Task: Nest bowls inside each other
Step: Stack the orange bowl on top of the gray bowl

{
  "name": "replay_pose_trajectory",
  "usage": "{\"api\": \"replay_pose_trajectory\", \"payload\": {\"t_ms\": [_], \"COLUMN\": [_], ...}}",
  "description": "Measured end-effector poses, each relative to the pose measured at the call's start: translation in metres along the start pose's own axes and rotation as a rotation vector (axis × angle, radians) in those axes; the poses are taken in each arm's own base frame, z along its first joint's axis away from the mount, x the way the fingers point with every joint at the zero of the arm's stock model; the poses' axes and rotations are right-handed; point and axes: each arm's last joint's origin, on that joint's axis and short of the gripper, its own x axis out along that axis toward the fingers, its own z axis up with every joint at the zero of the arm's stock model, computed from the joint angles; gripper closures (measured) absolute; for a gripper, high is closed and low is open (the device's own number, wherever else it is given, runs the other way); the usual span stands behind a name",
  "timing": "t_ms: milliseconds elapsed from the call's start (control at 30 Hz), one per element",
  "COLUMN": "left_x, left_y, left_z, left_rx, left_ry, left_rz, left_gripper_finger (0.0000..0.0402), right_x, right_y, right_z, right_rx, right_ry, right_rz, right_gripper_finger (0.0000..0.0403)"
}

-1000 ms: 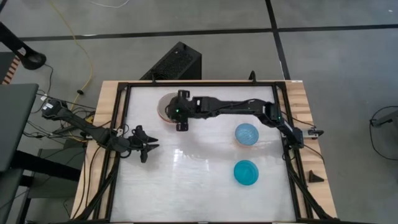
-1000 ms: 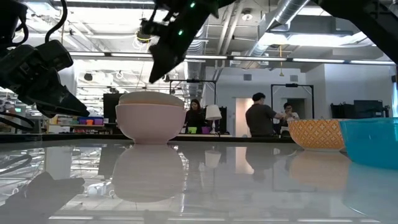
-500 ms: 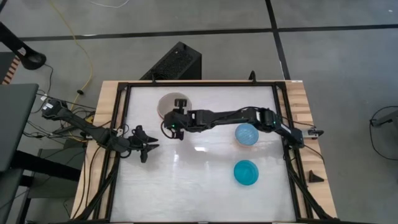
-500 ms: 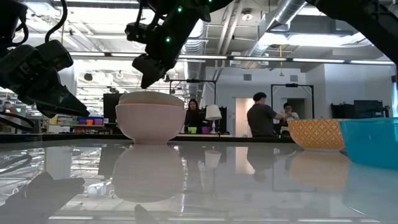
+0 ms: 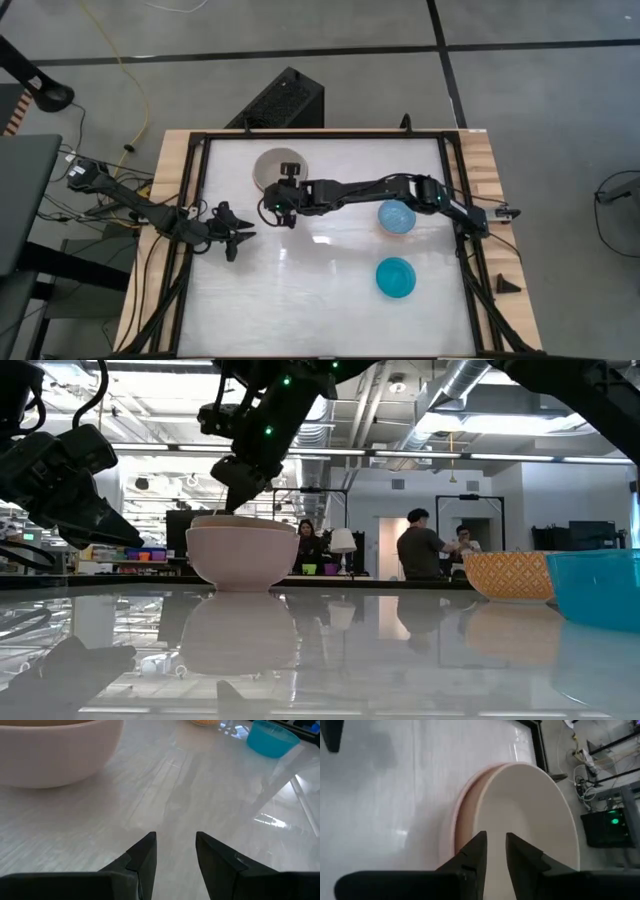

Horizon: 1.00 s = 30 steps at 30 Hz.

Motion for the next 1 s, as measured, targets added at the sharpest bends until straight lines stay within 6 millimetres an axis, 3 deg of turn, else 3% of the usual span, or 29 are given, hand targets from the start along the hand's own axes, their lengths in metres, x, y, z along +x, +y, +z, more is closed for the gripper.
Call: {"api": "replay_pose_trajectory", "payload": {"t_ms": [100, 200, 367, 633, 833, 1000], "left_x": [0.000, 0.000, 0.000, 0.000, 0.000, 0.000], "left_y": [0.000, 0.000, 0.000, 0.000, 0.000, 0.000], "left_z": [0.000, 0.000, 0.000, 0.000, 0.000, 0.000], "left_rx": [0.000, 0.000, 0.000, 0.000, 0.000, 0.000], "left_ry": [0.000, 0.000, 0.000, 0.000, 0.000, 0.000], "left_rz": [0.000, 0.000, 0.000, -0.001, -0.001, 0.000], "left_gripper_finger": [0.0276, 0.0276, 0.0276, 0.0276, 0.0276, 0.0276], "right_x": [-0.004, -0.022, -0.083, -0.170, -0.220, -0.247], "right_y": [0.001, -0.004, -0.024, -0.058, -0.024, 0.010], "right_z": [0.000, 0.002, 0.000, -0.038, -0.064, -0.111], "right_rx": [-0.061, -0.100, -0.088, 0.198, 0.157, 0.168], "right_ry": [0.029, 0.070, 0.165, 0.492, 0.525, 0.461], "right_rz": [-0.044, -0.043, 0.081, 0.496, 0.549, 0.422], "right_gripper_finger": [0.0301, 0.0301, 0.0301, 0.0301, 0.0301, 0.0301]}}
